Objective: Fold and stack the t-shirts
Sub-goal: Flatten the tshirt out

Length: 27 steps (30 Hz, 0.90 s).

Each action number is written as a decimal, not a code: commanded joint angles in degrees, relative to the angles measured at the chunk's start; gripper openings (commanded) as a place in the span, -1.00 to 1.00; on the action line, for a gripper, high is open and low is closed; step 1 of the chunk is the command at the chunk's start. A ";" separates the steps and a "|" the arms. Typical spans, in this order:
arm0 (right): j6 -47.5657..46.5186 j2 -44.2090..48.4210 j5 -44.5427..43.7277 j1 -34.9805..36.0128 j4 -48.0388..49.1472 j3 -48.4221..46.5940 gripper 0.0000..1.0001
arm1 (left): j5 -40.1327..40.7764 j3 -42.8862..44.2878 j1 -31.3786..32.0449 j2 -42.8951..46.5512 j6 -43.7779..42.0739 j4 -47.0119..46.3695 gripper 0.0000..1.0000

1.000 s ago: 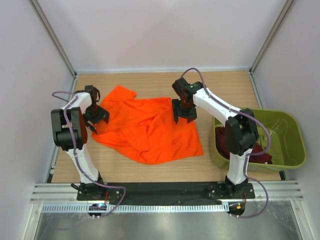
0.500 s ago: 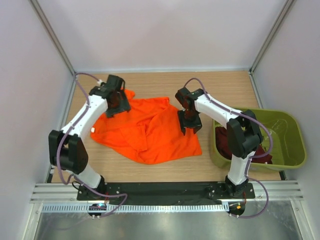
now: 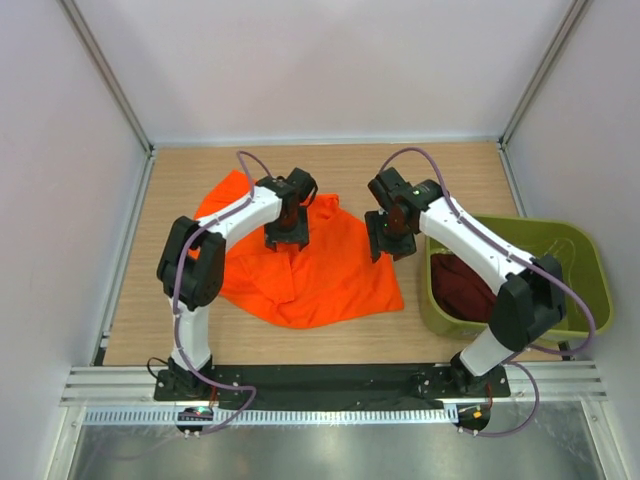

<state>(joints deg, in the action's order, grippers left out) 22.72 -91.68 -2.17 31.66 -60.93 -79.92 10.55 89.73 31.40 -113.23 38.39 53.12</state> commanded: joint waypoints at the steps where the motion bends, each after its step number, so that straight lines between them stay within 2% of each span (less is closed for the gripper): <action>1: 1.97 4.22 0.68 0.07 0.89 2.83 0.15 | 1.76 2.29 0.95 -1.63 2.30 0.67 0.25; 9: 2.06 8.97 -0.46 0.16 0.72 7.32 0.15 | 4.39 2.38 0.95 -3.14 3.18 0.67 0.07; 20: 1.19 8.45 -0.73 0.16 0.46 5.65 0.15 | 6.86 4.22 0.86 -6.21 2.92 2.33 -0.19; 27: 1.01 8.10 -0.73 0.07 0.72 6.09 0.15 | 6.86 4.92 0.86 -7.36 2.92 2.69 -0.18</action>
<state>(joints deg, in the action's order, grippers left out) 24.12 -84.88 -2.26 31.66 -60.88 -72.53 15.55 92.29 32.51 -120.60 40.51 54.89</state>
